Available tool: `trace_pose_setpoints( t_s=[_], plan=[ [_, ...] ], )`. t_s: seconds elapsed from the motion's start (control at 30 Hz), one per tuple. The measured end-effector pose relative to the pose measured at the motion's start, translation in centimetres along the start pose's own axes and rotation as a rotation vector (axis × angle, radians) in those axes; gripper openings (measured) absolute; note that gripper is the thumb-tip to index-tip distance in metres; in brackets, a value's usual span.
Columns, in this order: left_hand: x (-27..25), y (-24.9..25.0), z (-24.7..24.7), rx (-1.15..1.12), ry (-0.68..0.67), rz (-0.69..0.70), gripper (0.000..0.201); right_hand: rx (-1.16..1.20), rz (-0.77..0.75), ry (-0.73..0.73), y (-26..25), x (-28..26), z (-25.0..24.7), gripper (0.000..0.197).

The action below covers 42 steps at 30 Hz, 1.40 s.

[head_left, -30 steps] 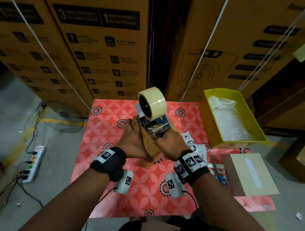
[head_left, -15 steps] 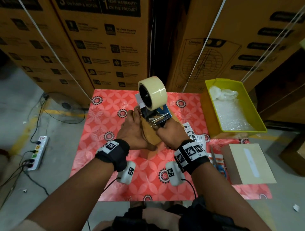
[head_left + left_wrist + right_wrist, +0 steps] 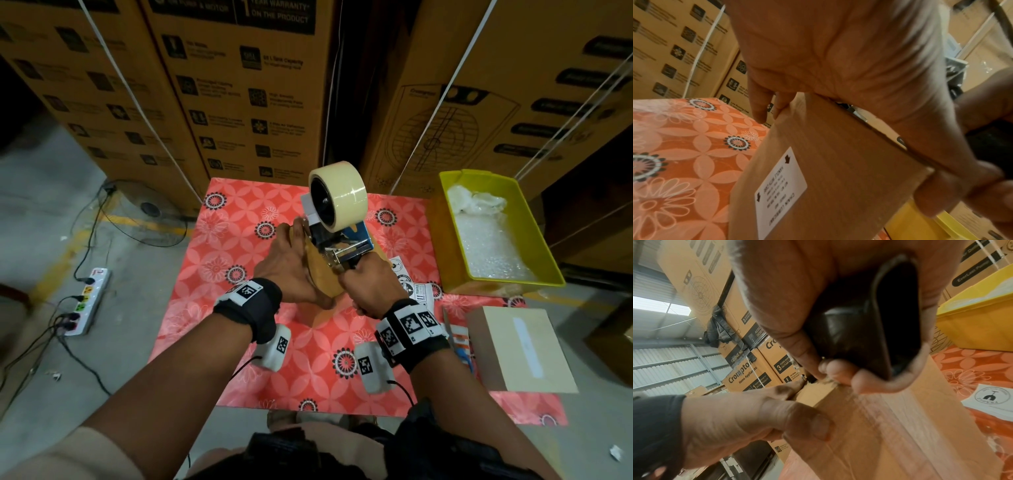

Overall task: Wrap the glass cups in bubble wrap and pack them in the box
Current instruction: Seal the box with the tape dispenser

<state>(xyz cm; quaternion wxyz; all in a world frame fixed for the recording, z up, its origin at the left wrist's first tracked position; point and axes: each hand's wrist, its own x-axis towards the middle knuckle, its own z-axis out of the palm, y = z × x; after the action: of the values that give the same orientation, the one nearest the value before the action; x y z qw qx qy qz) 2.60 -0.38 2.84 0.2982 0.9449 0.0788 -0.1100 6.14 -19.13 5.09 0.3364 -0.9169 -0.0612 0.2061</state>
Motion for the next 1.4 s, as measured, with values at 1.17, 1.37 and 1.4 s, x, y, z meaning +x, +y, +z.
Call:
trace_pose_setpoints(
  t_s=[1.17,1.37,1.4],
  plan=[
    [0.2,-0.2,0.3,0.049,-0.011,0.017,0.176,0.035,0.002,-0.001,2.4,-2.0,0.4,0.024],
    [0.0,0.1,0.1,0.069,-0.019,0.006,0.175,0.038,0.006,0.025,2.5,-2.5,0.5,0.023],
    [0.0,0.2,0.1,0.075,-0.026,0.003,0.175,0.034,0.005,0.027,2.6,-2.5,0.5,0.023]
  ],
)
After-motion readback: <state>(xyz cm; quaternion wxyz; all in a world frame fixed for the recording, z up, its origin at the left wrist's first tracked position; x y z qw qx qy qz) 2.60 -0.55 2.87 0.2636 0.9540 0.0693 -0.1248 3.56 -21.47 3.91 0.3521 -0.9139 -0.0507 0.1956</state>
